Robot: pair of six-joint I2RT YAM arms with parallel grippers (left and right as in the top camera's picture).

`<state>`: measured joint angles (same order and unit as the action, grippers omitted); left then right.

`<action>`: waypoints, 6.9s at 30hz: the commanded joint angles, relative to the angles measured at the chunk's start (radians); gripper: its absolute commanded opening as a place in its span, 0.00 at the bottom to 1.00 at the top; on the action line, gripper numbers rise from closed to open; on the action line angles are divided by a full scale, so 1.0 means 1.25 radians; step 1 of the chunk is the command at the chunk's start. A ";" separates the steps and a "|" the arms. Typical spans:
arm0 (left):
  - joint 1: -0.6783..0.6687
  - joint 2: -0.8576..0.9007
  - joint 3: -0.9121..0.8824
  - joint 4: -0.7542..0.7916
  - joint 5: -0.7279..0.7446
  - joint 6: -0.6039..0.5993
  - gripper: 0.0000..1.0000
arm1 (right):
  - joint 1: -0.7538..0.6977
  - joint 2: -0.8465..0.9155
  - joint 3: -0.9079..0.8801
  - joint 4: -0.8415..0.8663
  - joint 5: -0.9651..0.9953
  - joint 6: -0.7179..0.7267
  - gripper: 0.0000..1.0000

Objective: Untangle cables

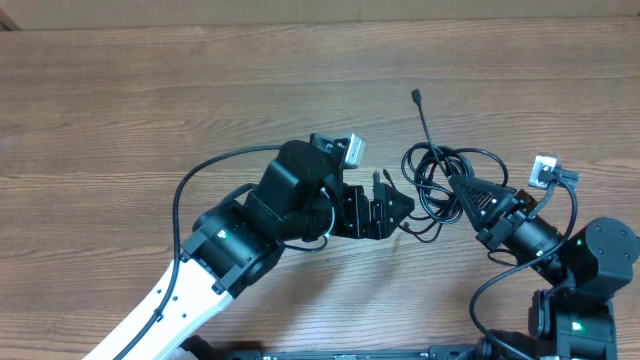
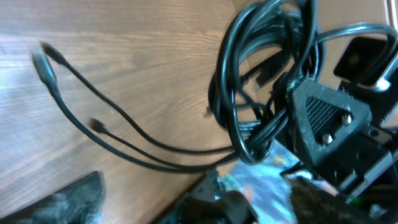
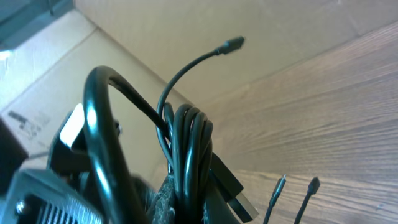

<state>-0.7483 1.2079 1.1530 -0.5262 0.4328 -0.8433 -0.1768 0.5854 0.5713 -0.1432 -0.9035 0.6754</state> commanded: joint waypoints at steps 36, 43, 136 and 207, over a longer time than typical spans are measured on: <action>-0.091 0.190 0.022 -0.010 -0.513 -0.304 0.27 | -0.003 -0.003 0.005 0.049 -0.129 0.067 0.04; -0.091 0.190 0.022 -0.078 -0.822 -0.263 0.04 | -0.003 -0.003 0.005 0.048 -0.173 0.067 0.04; -0.093 -0.056 0.023 0.533 0.103 0.064 0.04 | -0.001 0.078 0.005 -0.457 0.185 -0.454 1.00; -0.180 -0.027 0.023 0.768 -0.150 -0.252 0.04 | 0.135 0.268 0.074 -0.310 0.794 -0.222 1.00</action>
<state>-0.9817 1.2285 1.1728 0.4114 0.2100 -1.1465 -0.0116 0.8597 0.6350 -0.5377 0.0410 0.3740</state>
